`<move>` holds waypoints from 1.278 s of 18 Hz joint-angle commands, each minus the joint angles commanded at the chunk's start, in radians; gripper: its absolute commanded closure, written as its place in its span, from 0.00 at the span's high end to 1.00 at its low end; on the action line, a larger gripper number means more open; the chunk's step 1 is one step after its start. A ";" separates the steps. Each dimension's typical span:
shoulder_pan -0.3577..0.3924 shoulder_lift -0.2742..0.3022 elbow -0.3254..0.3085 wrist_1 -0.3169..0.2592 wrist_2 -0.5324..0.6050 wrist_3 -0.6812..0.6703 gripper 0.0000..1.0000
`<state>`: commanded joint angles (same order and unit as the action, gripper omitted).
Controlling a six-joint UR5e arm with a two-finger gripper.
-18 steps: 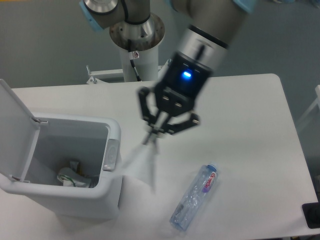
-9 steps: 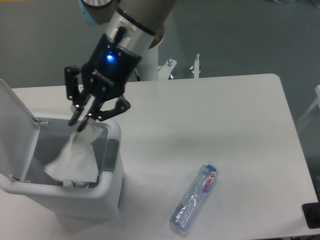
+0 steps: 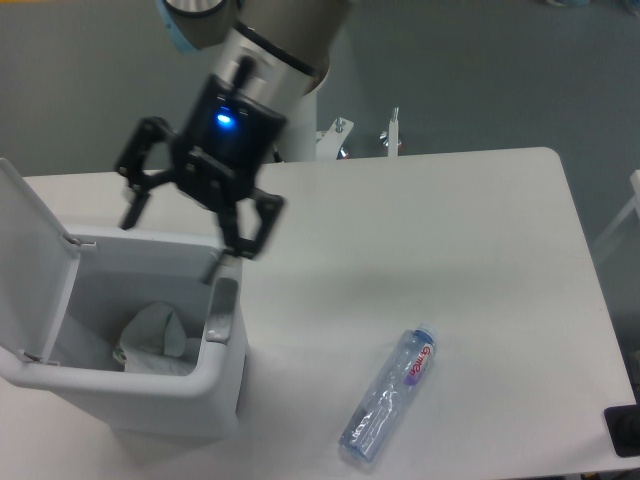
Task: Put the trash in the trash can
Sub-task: 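Move the open gripper over the clear water bottle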
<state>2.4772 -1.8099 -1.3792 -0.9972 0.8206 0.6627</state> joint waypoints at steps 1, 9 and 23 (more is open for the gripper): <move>0.012 -0.029 0.018 0.003 0.011 0.006 1.00; 0.017 -0.247 0.121 -0.011 0.333 0.101 1.00; -0.075 -0.496 0.229 -0.066 0.663 0.140 1.00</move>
<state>2.4023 -2.3054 -1.1506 -1.0628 1.4832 0.8023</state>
